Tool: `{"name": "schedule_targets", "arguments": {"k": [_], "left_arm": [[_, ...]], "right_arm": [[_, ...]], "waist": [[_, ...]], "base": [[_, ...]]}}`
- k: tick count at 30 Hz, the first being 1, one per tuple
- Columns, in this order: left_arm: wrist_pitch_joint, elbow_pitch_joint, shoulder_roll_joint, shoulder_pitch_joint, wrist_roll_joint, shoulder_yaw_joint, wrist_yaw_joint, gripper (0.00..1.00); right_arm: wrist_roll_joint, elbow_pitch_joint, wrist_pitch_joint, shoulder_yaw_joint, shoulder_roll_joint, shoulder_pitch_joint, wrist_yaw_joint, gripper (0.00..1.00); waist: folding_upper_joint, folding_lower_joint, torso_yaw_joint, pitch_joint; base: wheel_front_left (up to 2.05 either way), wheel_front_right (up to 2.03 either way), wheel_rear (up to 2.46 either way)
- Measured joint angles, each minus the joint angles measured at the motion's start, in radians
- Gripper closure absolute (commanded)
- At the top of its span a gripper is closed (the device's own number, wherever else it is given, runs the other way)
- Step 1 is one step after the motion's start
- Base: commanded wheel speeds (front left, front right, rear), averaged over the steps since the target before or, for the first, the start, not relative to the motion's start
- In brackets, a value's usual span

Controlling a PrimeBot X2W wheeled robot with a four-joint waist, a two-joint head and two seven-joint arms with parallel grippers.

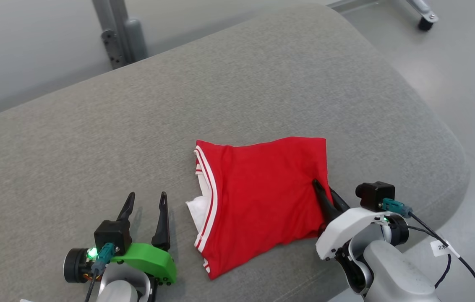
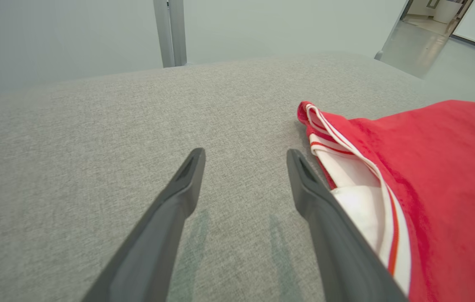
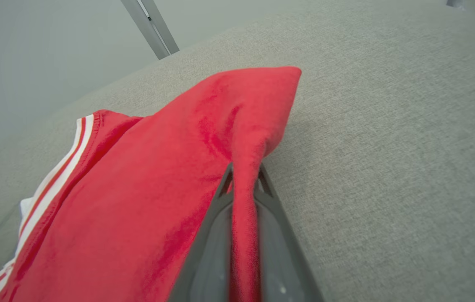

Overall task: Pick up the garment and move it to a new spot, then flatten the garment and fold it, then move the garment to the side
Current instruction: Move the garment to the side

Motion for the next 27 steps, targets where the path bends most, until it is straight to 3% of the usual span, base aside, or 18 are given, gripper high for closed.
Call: {"name": "schedule_targets", "arguments": {"k": [5,10,18,27], "left_arm": [[0.000,0.002,0.000,-0.010,0.009,0.000,-0.005,0.00],[0.000,0.003,0.000,-0.018,0.026,-0.003,-0.011,0.00],[0.000,0.003,0.000,-0.042,0.054,-0.015,-0.022,0.00],[0.000,0.001,0.000,-0.091,0.107,-0.020,-0.039,0.00]], "right_arm": [[0.005,-0.017,0.000,0.004,0.000,0.001,0.000,1.00],[-0.027,-0.016,0.000,-0.023,0.001,-0.006,0.000,1.00],[-0.132,0.034,0.000,-0.112,-0.016,-0.137,0.000,1.00],[-0.300,0.214,0.000,-0.308,-0.157,-0.354,0.000,1.00]], "waist": [[0.0000,0.0000,-0.076,0.017],[0.0000,0.0000,-0.095,0.047],[0.0000,0.0000,-0.029,0.081],[0.0000,0.0000,0.081,0.138]], "base": [[0.00,0.00,0.00],[0.00,0.00,0.00],[0.00,0.00,0.00],[0.00,0.00,0.00]]}}
